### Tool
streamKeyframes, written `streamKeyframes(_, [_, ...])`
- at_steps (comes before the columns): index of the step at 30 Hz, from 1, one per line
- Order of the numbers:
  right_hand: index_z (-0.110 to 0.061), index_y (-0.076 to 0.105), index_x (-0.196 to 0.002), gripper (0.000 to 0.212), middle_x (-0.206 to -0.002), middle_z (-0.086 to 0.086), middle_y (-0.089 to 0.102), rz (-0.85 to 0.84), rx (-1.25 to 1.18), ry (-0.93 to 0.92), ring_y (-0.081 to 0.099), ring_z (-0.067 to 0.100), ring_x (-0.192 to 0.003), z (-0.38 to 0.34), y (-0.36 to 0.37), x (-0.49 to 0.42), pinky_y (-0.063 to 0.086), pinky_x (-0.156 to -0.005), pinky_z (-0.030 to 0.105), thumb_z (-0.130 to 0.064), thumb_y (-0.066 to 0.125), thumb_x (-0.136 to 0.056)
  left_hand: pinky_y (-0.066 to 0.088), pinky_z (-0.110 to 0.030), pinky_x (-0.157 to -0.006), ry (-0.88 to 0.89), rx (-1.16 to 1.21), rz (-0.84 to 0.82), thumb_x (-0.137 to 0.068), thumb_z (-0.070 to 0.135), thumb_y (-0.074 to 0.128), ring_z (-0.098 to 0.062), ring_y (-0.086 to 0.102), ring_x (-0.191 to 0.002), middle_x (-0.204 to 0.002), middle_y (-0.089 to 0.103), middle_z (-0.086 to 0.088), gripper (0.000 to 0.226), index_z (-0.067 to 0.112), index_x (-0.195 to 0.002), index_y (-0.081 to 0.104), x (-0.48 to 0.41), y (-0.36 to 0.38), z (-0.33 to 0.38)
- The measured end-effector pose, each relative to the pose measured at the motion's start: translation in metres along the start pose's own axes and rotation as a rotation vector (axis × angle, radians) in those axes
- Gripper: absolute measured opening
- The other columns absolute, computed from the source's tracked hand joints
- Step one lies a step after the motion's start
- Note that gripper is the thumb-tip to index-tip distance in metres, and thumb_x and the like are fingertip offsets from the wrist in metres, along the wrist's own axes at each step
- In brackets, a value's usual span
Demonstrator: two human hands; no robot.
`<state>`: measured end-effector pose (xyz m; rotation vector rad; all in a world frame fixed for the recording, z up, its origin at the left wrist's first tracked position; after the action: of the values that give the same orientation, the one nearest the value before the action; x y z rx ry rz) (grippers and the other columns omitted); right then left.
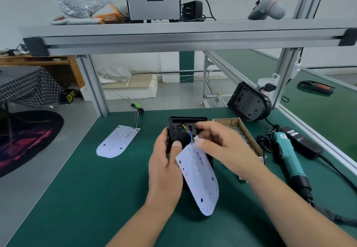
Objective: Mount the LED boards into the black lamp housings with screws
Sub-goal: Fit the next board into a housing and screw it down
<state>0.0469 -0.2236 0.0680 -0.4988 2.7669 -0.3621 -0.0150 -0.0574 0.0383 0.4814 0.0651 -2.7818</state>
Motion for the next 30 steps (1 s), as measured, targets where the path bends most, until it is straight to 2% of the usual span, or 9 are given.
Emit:
streamKeyframes(4, [-0.031, 0.079, -0.107, 0.021, -0.090, -0.011, 0.077, -0.115, 0.124, 0.008, 0.066, 0.002, -0.080, 0.001, -0.014, 0.000, 0.048, -0.070, 0.012, -0.016, 0.078, -0.092, 0.051, -0.033, -0.097, -0.026, 0.077, -0.001, -0.111, 0.010, 0.045, -0.012, 0.067, -0.120, -0.127, 0.073, 0.011, 0.039, 0.033, -0.139, 0.061, -0.001, 0.000, 0.003])
streamKeyframes(7, [-0.021, 0.082, -0.098, 0.021, -0.083, 0.000, 0.074, -0.012, -0.098, 0.045, 0.059, 0.010, -0.067, 0.002, -0.023, 0.000, 0.046, -0.057, 0.017, -0.002, 0.075, -0.095, 0.053, -0.033, -0.095, -0.034, 0.126, -0.035, -0.111, 0.006, 0.045, -0.019, 0.068, -0.119, -0.128, 0.074, 0.002, 0.038, 0.025, -0.139, 0.063, 0.000, 0.003, 0.003])
streamKeyframes(10, [-0.011, 0.079, -0.097, 0.014, -0.074, 0.007, 0.065, 0.115, -0.206, 0.073, 0.047, 0.019, -0.057, 0.006, -0.029, -0.003, 0.040, -0.045, 0.023, 0.002, 0.075, -0.092, 0.053, -0.021, -0.092, -0.018, 0.158, -0.014, -0.111, 0.006, 0.042, -0.015, 0.066, -0.122, -0.131, 0.072, 0.003, 0.039, 0.024, -0.138, 0.064, 0.003, 0.004, 0.006])
streamKeyframes(13, [-0.004, 0.075, -0.096, 0.011, -0.067, 0.007, 0.064, 0.155, -0.224, 0.069, 0.053, 0.019, -0.053, 0.007, -0.026, -0.003, 0.047, -0.045, 0.026, 0.005, 0.076, -0.090, 0.052, -0.016, -0.087, -0.011, 0.161, 0.016, -0.113, 0.012, 0.040, -0.010, 0.067, -0.117, -0.128, 0.073, 0.008, 0.041, 0.036, -0.133, 0.066, 0.006, 0.006, 0.009])
streamKeyframes(17, [-0.008, 0.072, -0.088, 0.014, -0.062, 0.008, 0.060, 0.270, -0.314, 0.078, 0.053, 0.016, -0.049, 0.010, -0.025, -0.003, 0.048, -0.044, 0.026, 0.006, 0.075, -0.090, 0.054, -0.024, -0.095, -0.008, 0.143, 0.054, -0.116, 0.030, 0.037, -0.005, 0.063, -0.124, -0.134, 0.068, 0.018, 0.039, 0.060, -0.131, 0.059, 0.007, 0.006, 0.010])
streamKeyframes(21, [-0.005, 0.073, -0.094, 0.018, -0.067, 0.010, 0.064, 0.286, -0.312, 0.038, 0.058, 0.017, -0.053, 0.007, -0.019, -0.002, 0.052, -0.048, 0.028, -0.012, 0.082, -0.081, 0.057, -0.033, -0.096, -0.020, 0.074, 0.007, -0.110, 0.032, 0.056, -0.010, 0.067, -0.121, -0.131, 0.071, 0.013, 0.030, 0.037, -0.140, 0.058, 0.000, 0.003, 0.004])
streamKeyframes(24, [-0.011, 0.076, -0.096, 0.004, -0.078, 0.012, 0.071, 0.369, -0.391, 0.006, 0.061, 0.019, -0.055, 0.006, -0.023, -0.002, 0.053, -0.048, 0.030, -0.009, 0.077, -0.093, 0.058, -0.024, -0.085, -0.087, 0.112, 0.032, -0.108, 0.023, 0.061, -0.008, 0.071, -0.113, -0.123, 0.075, 0.014, 0.026, 0.034, -0.132, 0.066, -0.006, -0.001, 0.001])
streamKeyframes(26, [-0.014, 0.076, -0.106, 0.017, -0.099, 0.014, 0.075, 0.451, -0.456, 0.026, 0.058, 0.020, -0.057, 0.008, -0.027, -0.003, 0.049, -0.048, 0.030, -0.005, 0.062, -0.104, 0.057, -0.023, -0.083, -0.132, 0.138, 0.038, -0.107, 0.024, 0.061, -0.008, 0.072, -0.106, -0.119, 0.077, 0.013, 0.022, 0.034, -0.125, 0.070, -0.007, -0.001, 0.000])
streamKeyframes(30, [-0.019, 0.076, -0.121, 0.044, -0.106, -0.005, 0.079, 0.164, -0.212, 0.051, 0.067, 0.017, -0.078, 0.006, -0.015, 0.002, 0.056, -0.064, 0.027, 0.011, 0.051, -0.100, 0.059, -0.043, -0.096, -0.204, 0.242, -0.050, -0.102, 0.031, 0.064, -0.021, 0.073, -0.115, -0.124, 0.077, 0.006, 0.023, 0.036, -0.123, 0.073, -0.005, 0.003, -0.003])
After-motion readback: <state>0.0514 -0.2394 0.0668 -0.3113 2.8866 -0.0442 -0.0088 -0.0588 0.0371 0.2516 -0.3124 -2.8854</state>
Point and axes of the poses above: each hand's wrist, its own x-axis away from the middle knuckle, its own y-axis out of the palm, z = x × y, the point moved 2 cm from there along -x, towards the middle knuckle
